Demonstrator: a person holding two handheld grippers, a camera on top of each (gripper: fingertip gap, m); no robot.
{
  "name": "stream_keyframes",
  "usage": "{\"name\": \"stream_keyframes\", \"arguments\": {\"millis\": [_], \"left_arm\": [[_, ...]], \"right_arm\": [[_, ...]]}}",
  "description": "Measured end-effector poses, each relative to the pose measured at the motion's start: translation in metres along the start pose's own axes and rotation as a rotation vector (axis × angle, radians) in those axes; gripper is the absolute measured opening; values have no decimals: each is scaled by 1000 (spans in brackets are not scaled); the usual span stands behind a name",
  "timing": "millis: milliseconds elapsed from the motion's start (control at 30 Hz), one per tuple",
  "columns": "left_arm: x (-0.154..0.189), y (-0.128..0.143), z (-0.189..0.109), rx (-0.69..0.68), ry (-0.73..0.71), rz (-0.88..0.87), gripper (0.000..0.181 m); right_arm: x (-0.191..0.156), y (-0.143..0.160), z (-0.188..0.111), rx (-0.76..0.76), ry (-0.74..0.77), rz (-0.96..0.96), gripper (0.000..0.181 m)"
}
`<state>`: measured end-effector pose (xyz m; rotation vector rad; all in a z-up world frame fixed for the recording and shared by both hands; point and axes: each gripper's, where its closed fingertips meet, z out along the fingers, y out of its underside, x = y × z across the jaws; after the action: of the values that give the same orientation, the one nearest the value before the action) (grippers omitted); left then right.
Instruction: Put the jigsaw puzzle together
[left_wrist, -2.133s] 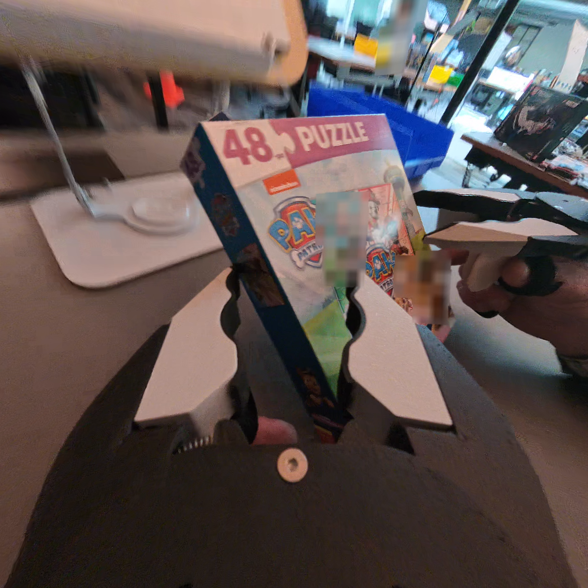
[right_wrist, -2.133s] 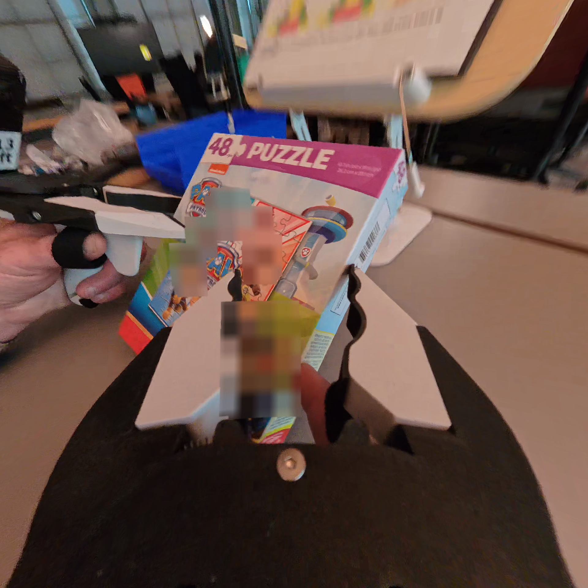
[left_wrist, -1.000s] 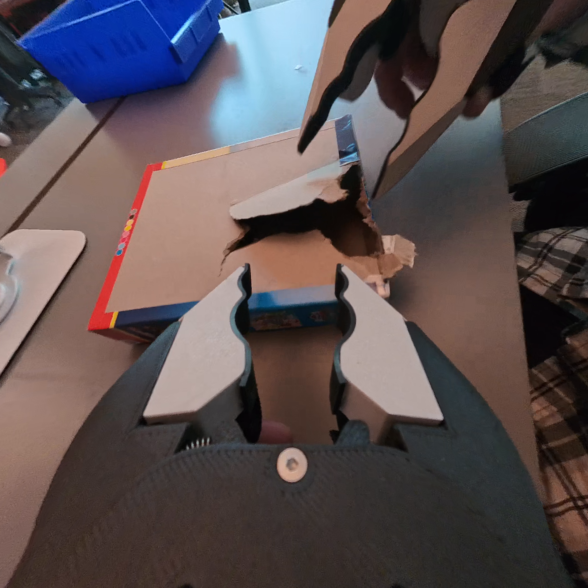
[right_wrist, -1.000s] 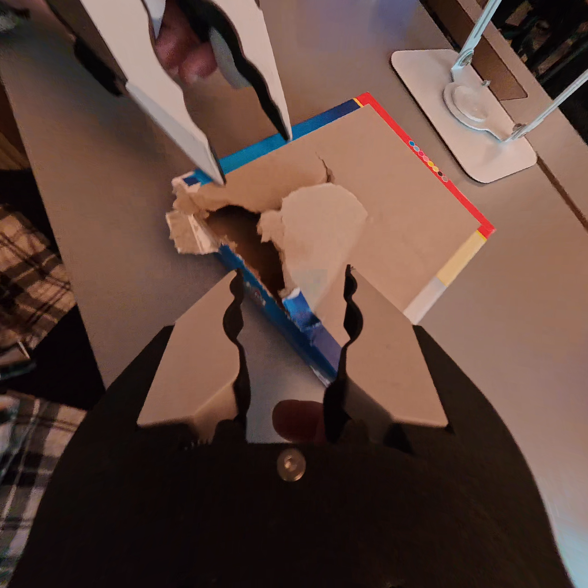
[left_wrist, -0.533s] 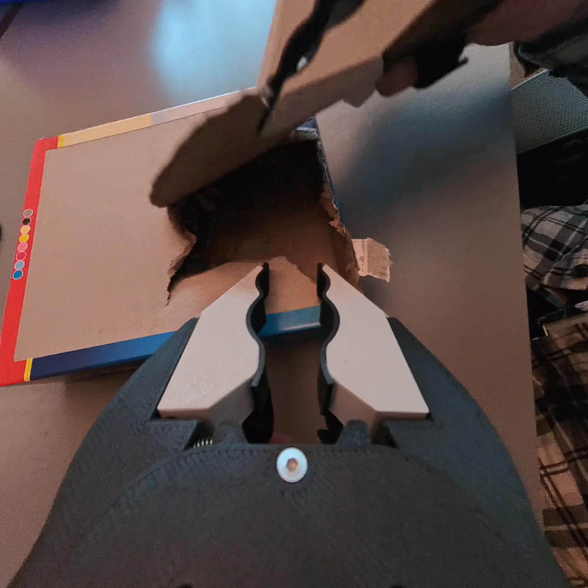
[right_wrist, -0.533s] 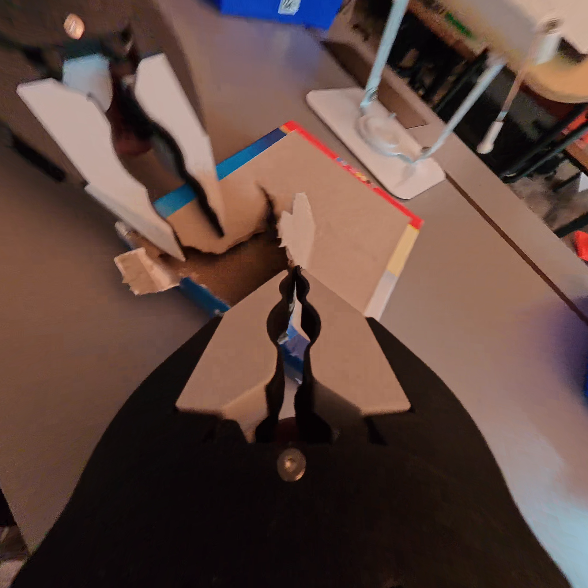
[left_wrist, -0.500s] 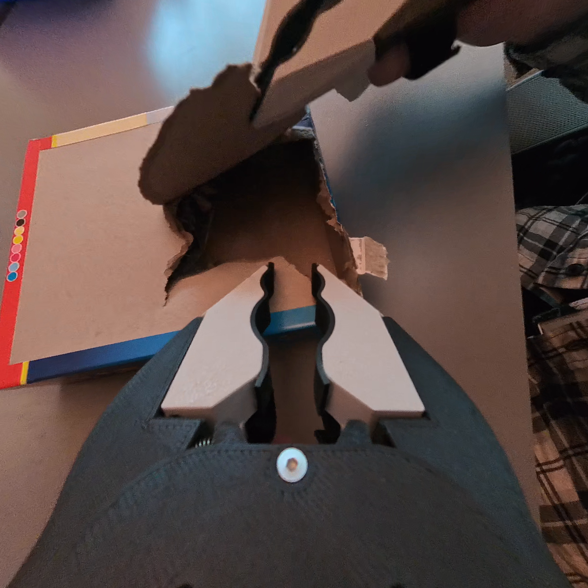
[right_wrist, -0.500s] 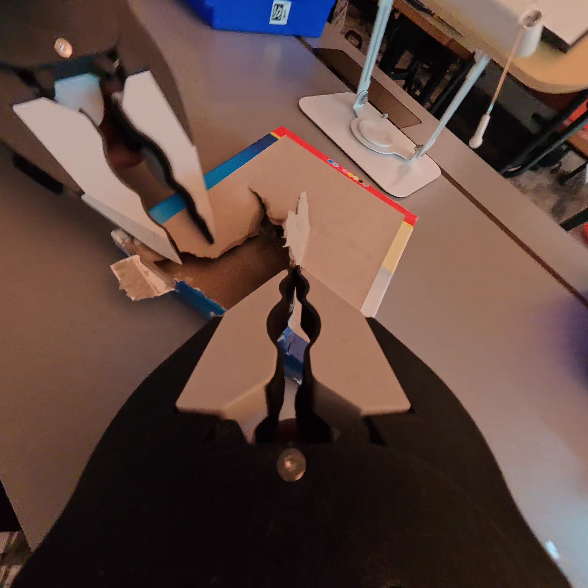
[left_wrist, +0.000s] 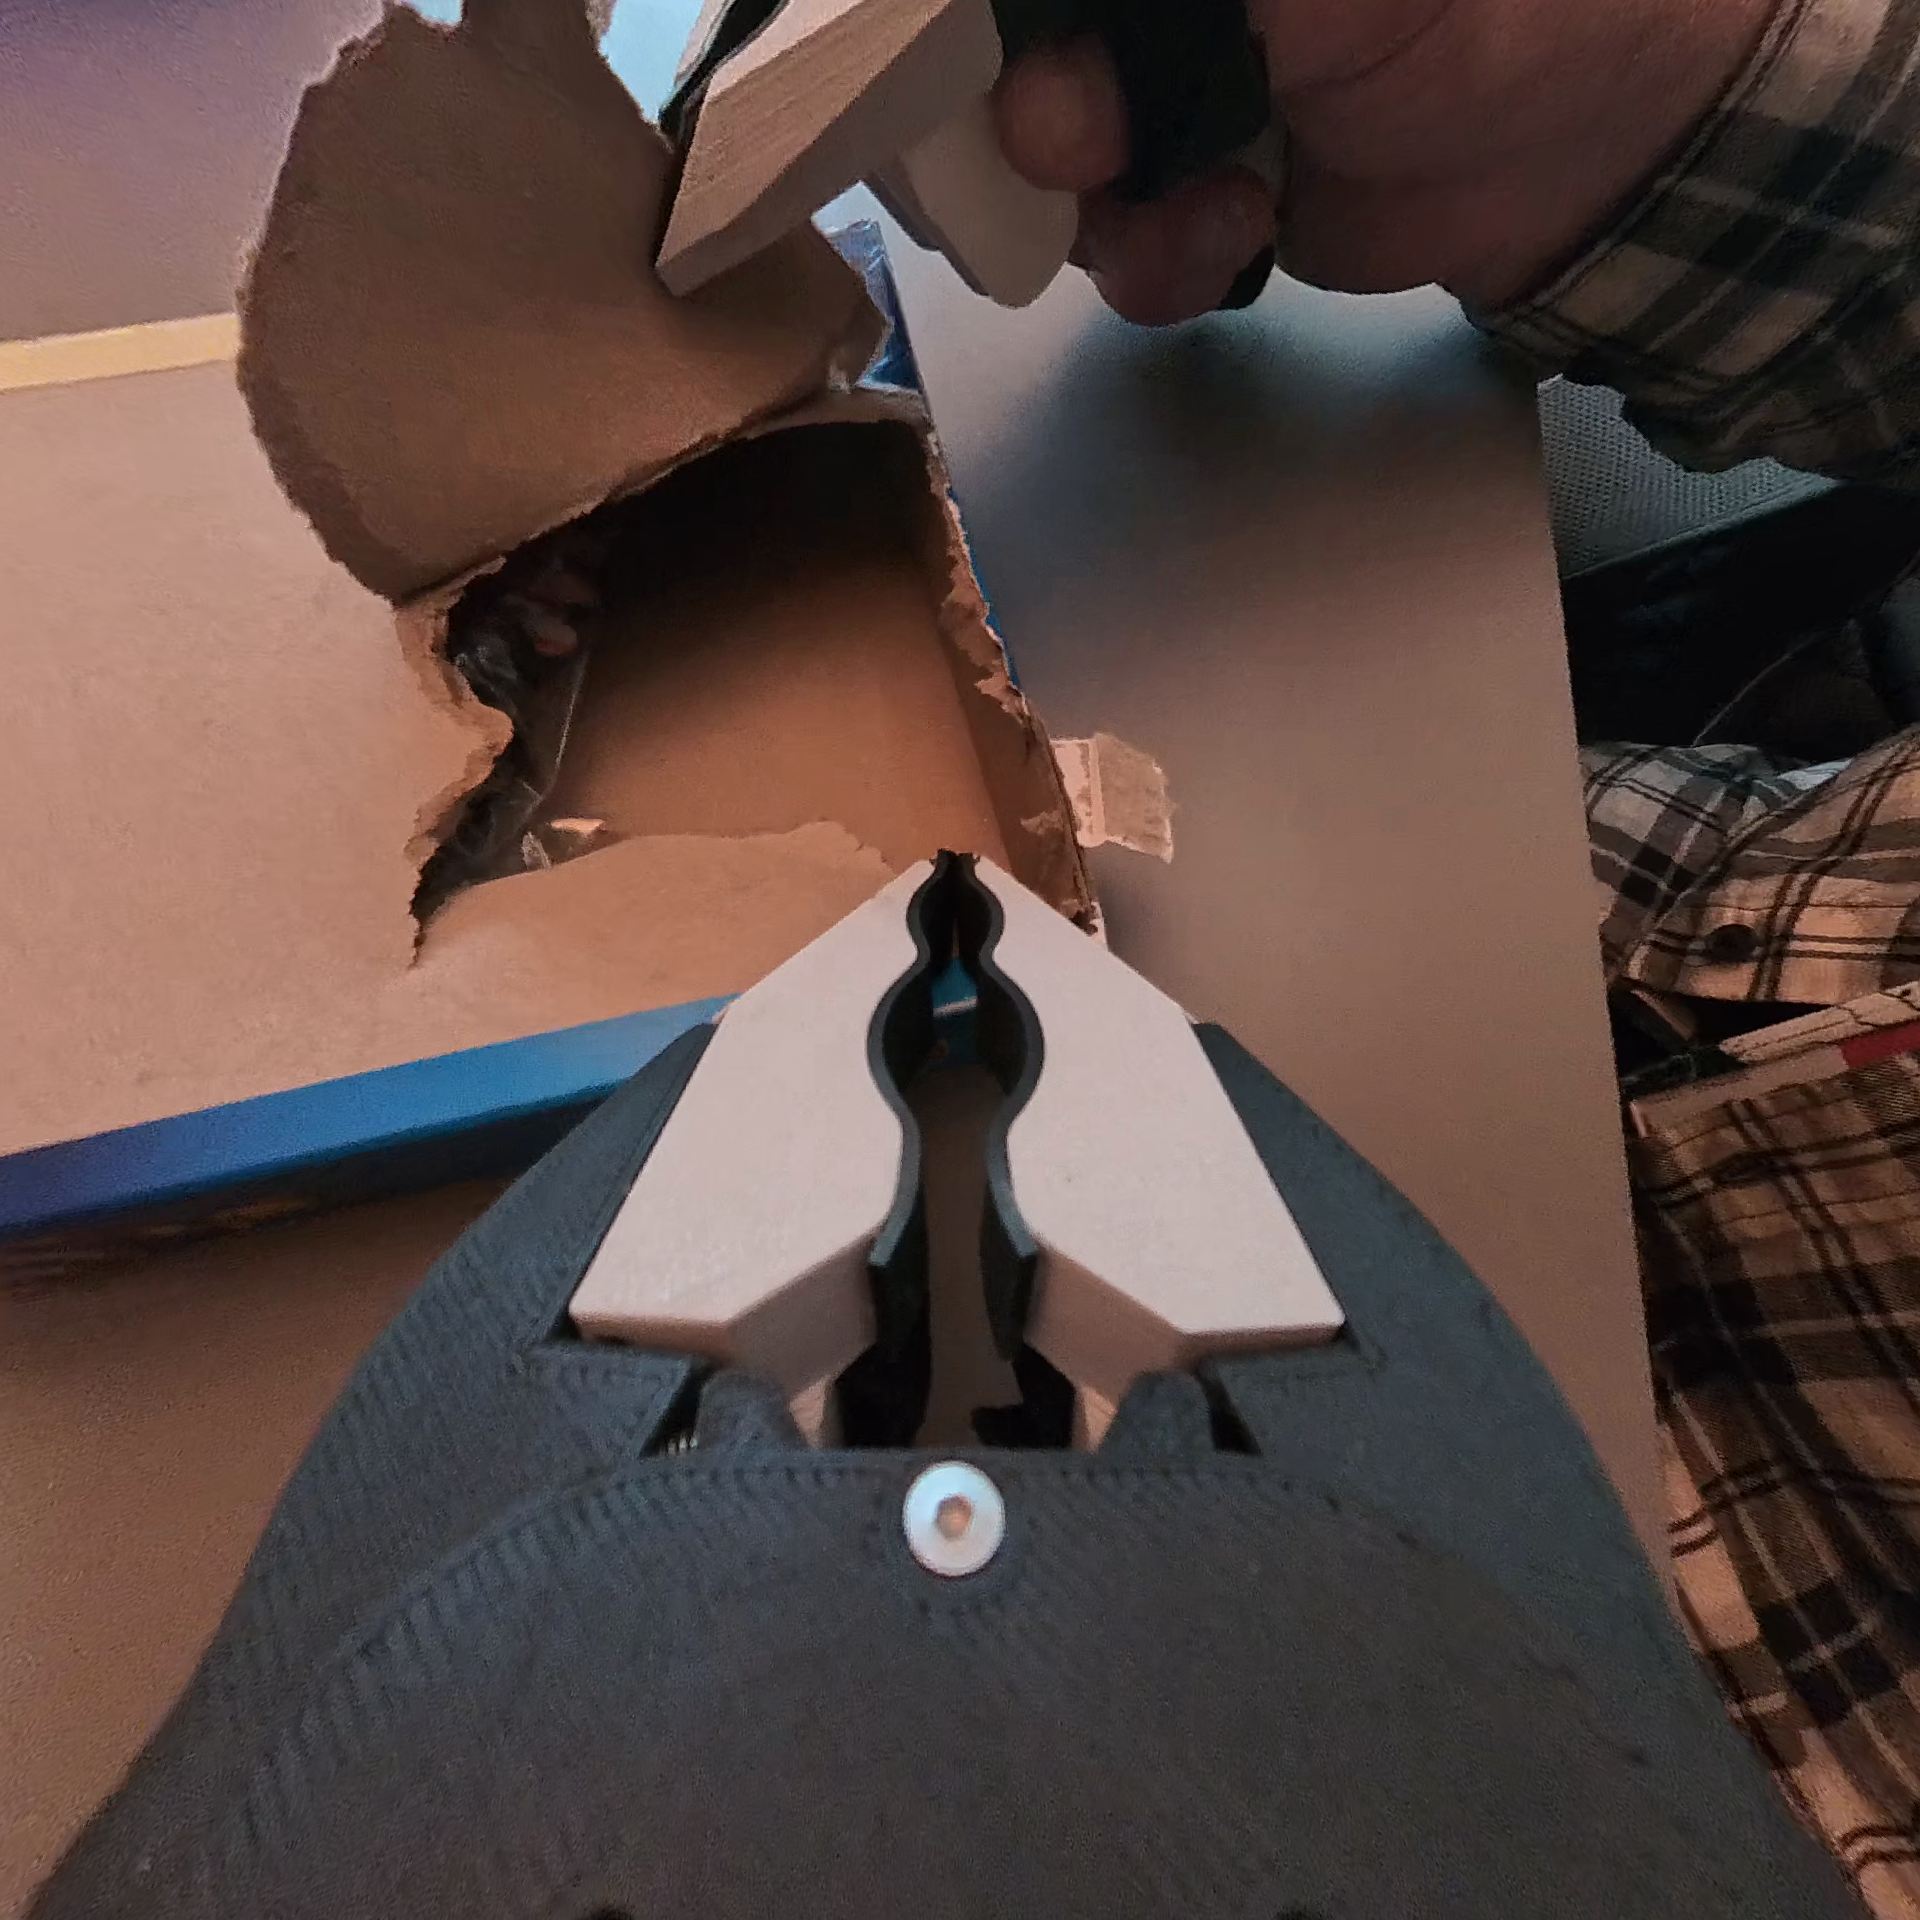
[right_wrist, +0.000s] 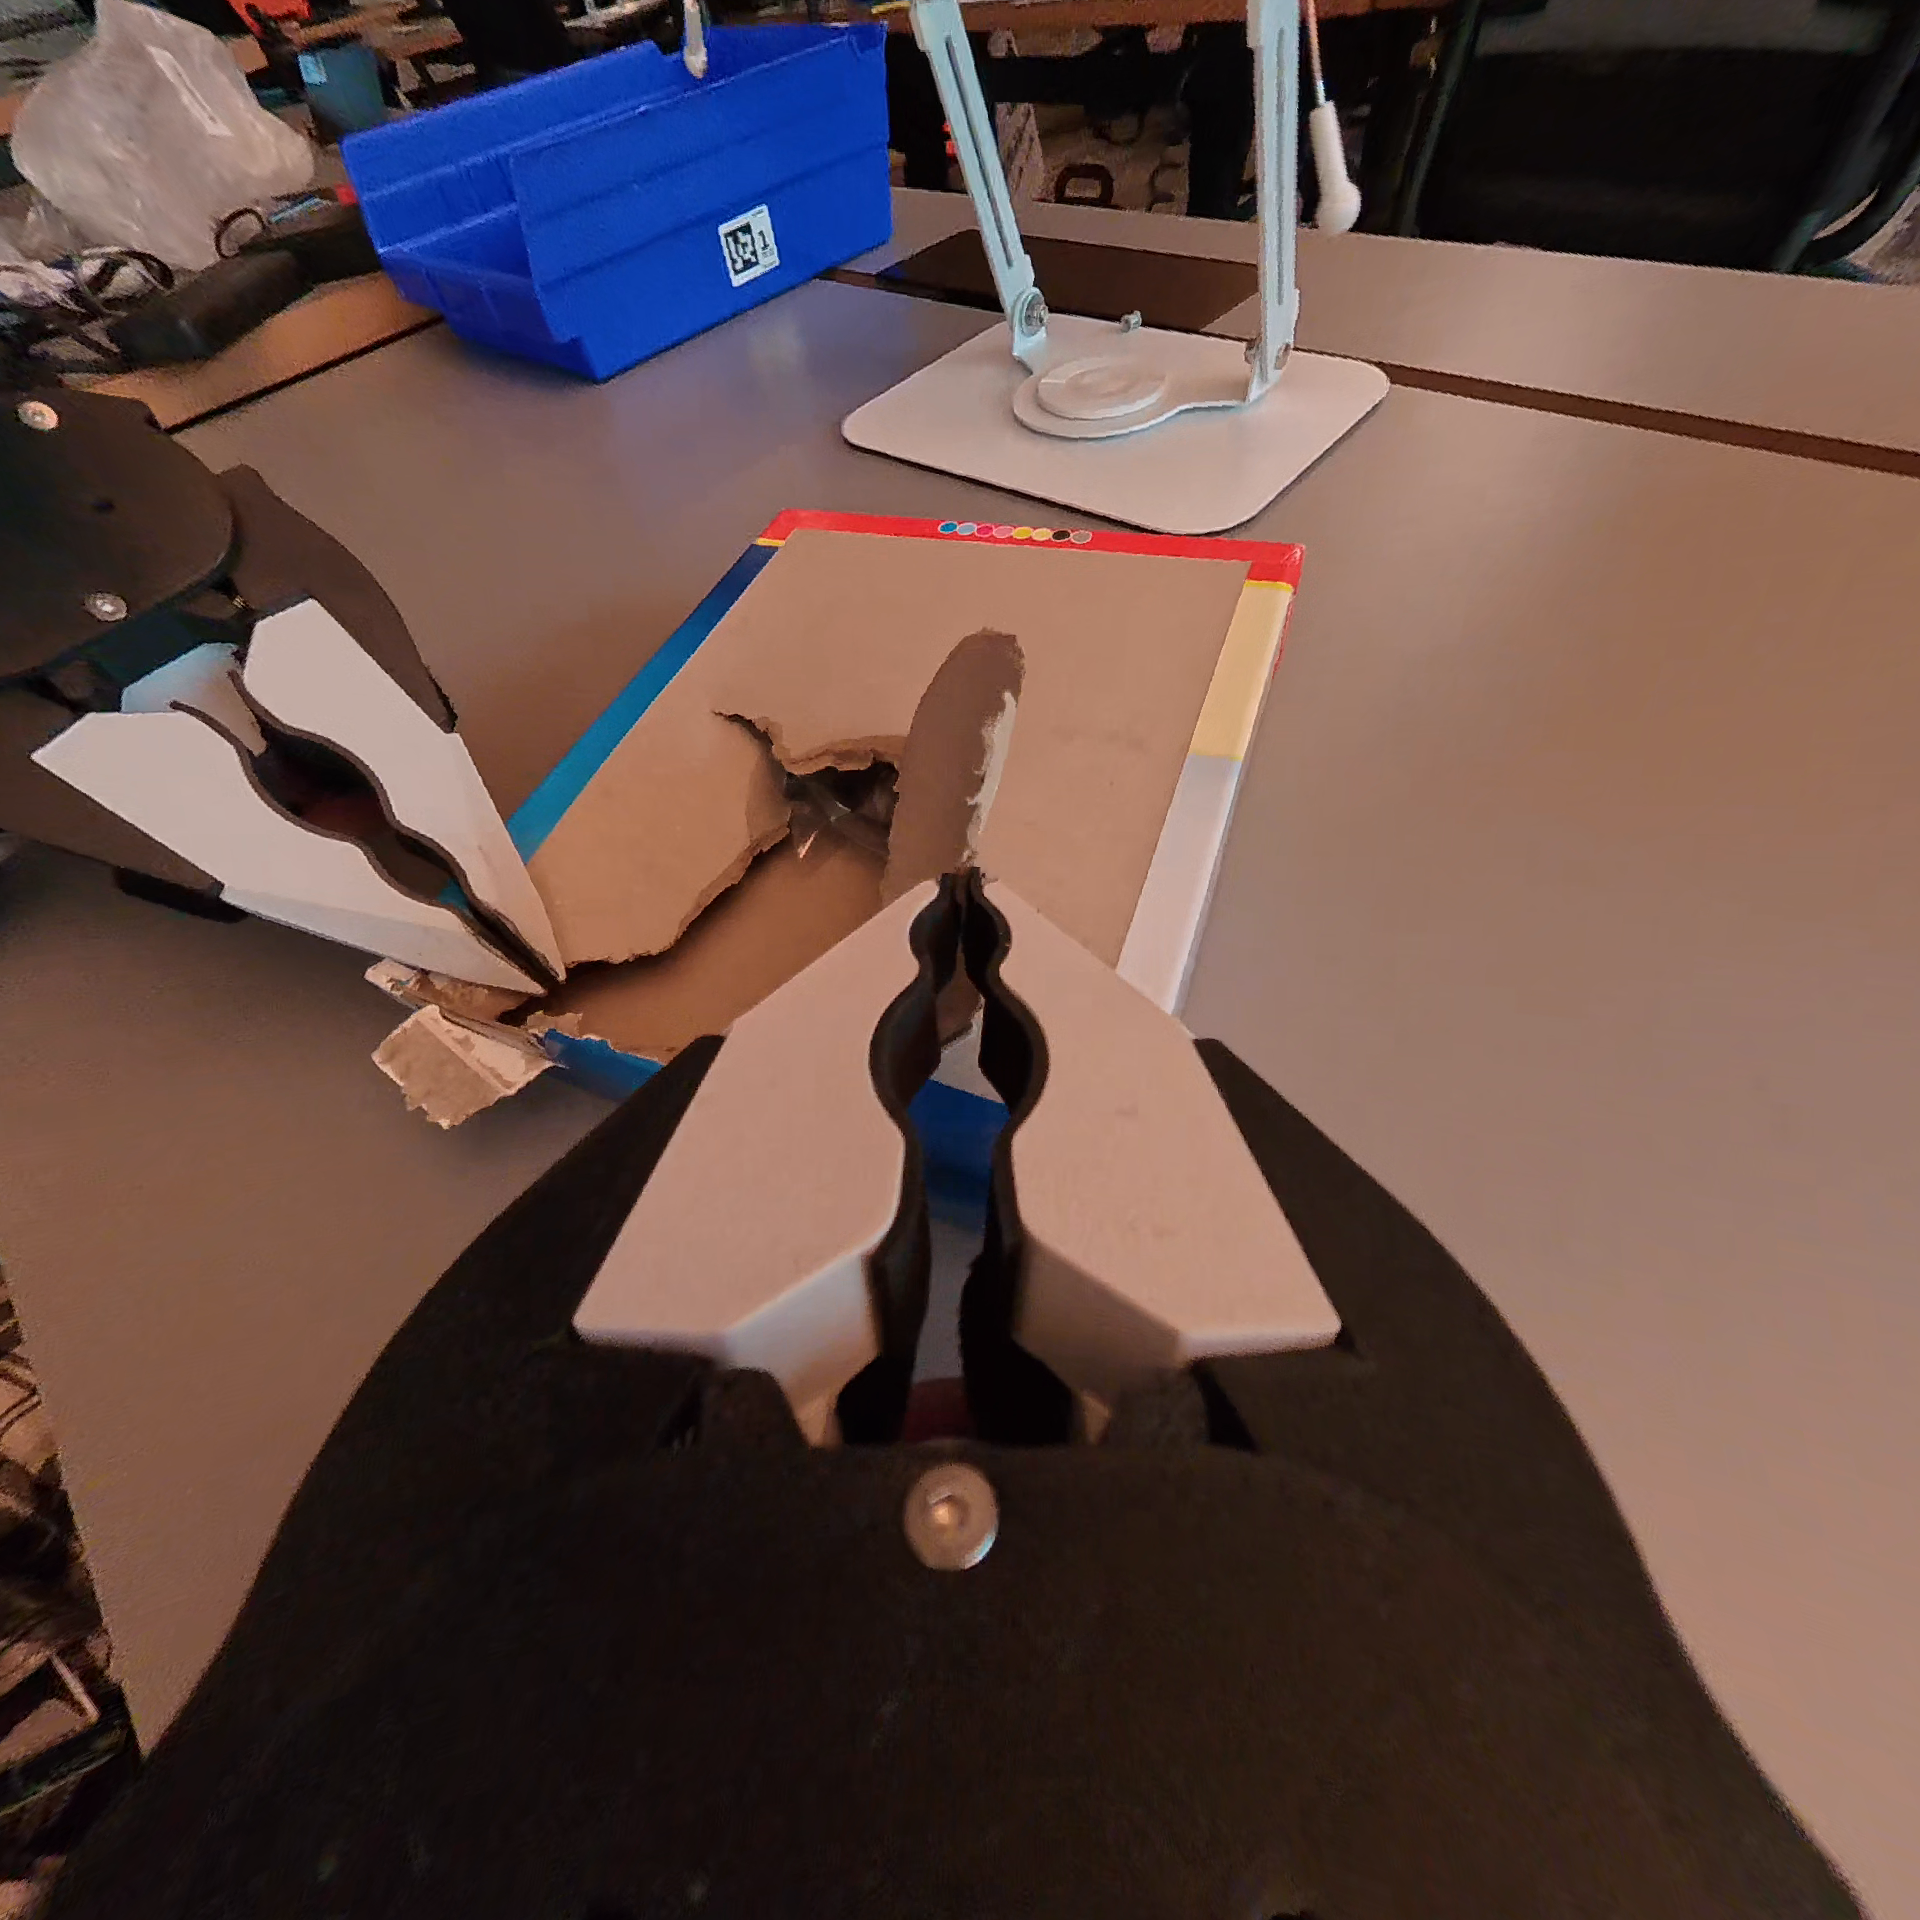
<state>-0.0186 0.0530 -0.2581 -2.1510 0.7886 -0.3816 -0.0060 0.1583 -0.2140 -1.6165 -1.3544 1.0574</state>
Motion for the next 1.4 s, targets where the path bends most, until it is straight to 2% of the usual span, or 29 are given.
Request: {"name": "stream_keyframes", "arguments": {"millis": [100, 167, 200, 233, 267, 333, 367, 400, 467, 533, 667, 767, 900, 1067, 1233, 1300, 1333, 1400], "left_arm": [[0, -2, 1, -13, 3, 22, 0], [-3, -14, -2, 34, 7, 3, 0], [-13, -23, -8, 75, -34, -28, 9], [-33, -29, -15, 97, -136, -50, 34], [-48, -32, -21, 92, -217, -37, 43], [-70, -26, -21, -10, -345, 11, 58], [-75, -22, -15, -67, -364, 35, 67], [-78, -19, -8, -112, -366, 60, 69], [-85, -25, -5, -141, -389, 103, 65], [-95, -24, -4, -202, -419, 151, 43], [-94, -25, 8, -267, -365, 177, 38], [-93, -27, 15, -278, -344, 199, 41], [-95, -28, 17, -287, -350, 223, 35], [-92, -38, 16, -203, -337, 231, 12], [-88, -45, 17, -169, -363, 279, 14], [-91, -42, 18, -196, -368, 272, 44], [-92, -42, 19, -196, -367, 269, 43], [-95, -45, 18, -183, -382, 281, 27]], "right_arm": [[-6, -1, -1, -11, -11, -81, 0], [-14, -2, -3, -17, -33, -125, 0], [-16, -4, -5, -17, -37, -141, 0], [-17, -4, -6, -17, -38, -144, 0], [-19, -4, -7, -12, -48, -136, 0], [-24, -2, -7, -9, -71, -132, 0], [-26, -1, -7, -6, -76, -132, 0], [-28, -1, -7, -2, -80, -131, 0], [-29, -1, -7, -1, -82, -141, 0], [-36, 0, -10, 1, -135, -132, 0], [-40, 2, -11, -7, -173, -145, 0], [-41, 0, -13, 0, -199, -131, 0], [-43, 3, -14, 0, -208, -127, 0], [-44, -1, -16, 33, -235, -84, 0], [-48, -12, -21, 67, -252, -54, 0], [-50, -16, -24, 75, -256, -59, 0], [-52, -17, -24, 71, -258, -64, 0], [-57, -17, -23, 75, -274, -67, 0]]}}
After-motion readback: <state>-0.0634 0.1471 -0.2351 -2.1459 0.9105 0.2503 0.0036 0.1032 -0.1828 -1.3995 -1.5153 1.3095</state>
